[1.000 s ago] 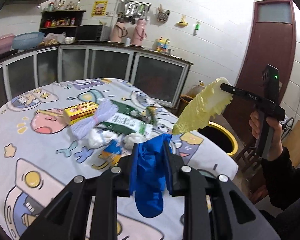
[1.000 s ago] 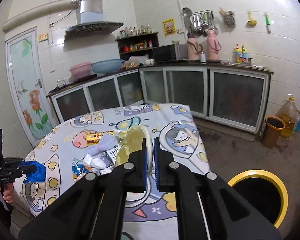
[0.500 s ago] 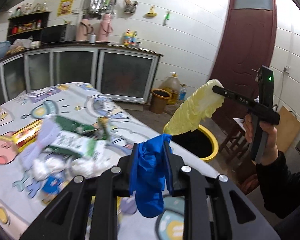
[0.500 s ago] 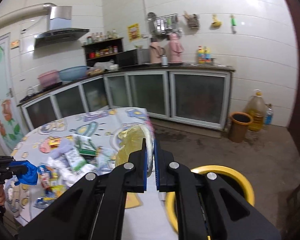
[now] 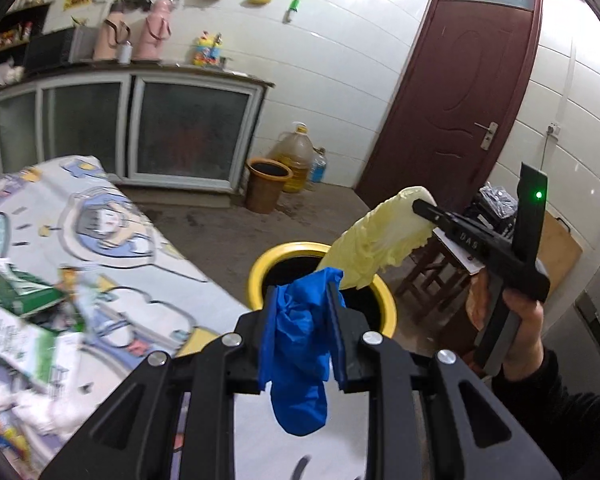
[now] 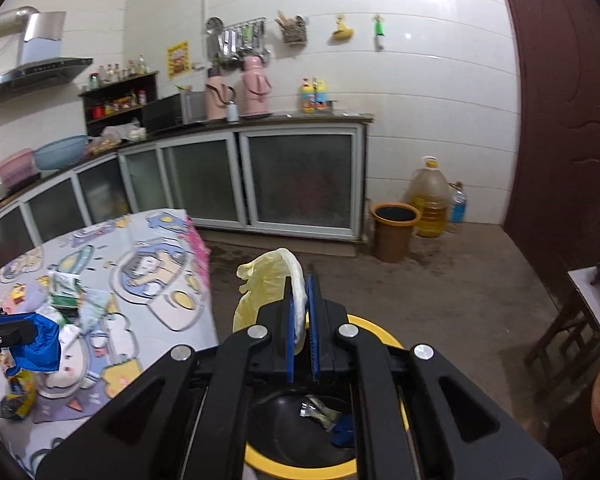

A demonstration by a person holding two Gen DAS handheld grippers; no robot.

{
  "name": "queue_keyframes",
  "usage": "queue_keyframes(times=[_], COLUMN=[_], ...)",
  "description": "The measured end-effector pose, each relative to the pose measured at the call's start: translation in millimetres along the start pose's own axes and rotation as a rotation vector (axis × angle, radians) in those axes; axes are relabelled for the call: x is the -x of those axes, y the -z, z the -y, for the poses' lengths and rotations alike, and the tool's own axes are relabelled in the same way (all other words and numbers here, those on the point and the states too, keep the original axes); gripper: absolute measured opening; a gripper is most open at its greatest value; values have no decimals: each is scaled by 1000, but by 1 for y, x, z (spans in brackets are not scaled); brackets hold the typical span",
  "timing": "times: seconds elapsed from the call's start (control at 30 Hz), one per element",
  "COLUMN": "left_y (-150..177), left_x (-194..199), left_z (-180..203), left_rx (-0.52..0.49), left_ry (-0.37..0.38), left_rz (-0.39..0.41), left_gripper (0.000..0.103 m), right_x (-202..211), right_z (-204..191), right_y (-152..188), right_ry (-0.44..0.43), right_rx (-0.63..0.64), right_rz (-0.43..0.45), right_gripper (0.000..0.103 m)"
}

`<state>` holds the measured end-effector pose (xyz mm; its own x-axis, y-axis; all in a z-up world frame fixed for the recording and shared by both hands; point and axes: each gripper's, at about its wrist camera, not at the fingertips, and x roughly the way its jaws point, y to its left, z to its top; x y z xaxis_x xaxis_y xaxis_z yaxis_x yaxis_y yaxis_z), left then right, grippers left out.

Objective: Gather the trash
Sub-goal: 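Carry the glove and yellow bag over the bin and open both tools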

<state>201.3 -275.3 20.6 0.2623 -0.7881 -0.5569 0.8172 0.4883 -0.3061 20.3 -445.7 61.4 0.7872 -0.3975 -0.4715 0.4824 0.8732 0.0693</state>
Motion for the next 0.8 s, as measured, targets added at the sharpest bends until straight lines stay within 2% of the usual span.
queue_keyframes(times=[0.27,0.47,0.7,0.73,0.77,0.8], left_y=[-7,-14,-14,-14,-14,-15], left_x=[-62,-110,-168,-173,-178,-180], left_z=[21,36,38,38,37,36], left_rx=[0,-13,41,56,77,88], left_ry=[20,-21,-44,-47,-49,-59], left_rz=[-63,-123,-196,-200,-203,-195], left_gripper=[22,22,22,27,41,49], right_x=[-24,-51,-81,-84,-87,-89], right_z=[26,39,52,52,52,55], right_y=[20,37,53,54,55,56], right_ry=[57,105,149,152,154,157], right_rx=[-38,-40,-37,-30,-28,-36], right_rz=[-59,-126,-207,-215,-223,-232], right_gripper=[7,7,8,8,9,10])
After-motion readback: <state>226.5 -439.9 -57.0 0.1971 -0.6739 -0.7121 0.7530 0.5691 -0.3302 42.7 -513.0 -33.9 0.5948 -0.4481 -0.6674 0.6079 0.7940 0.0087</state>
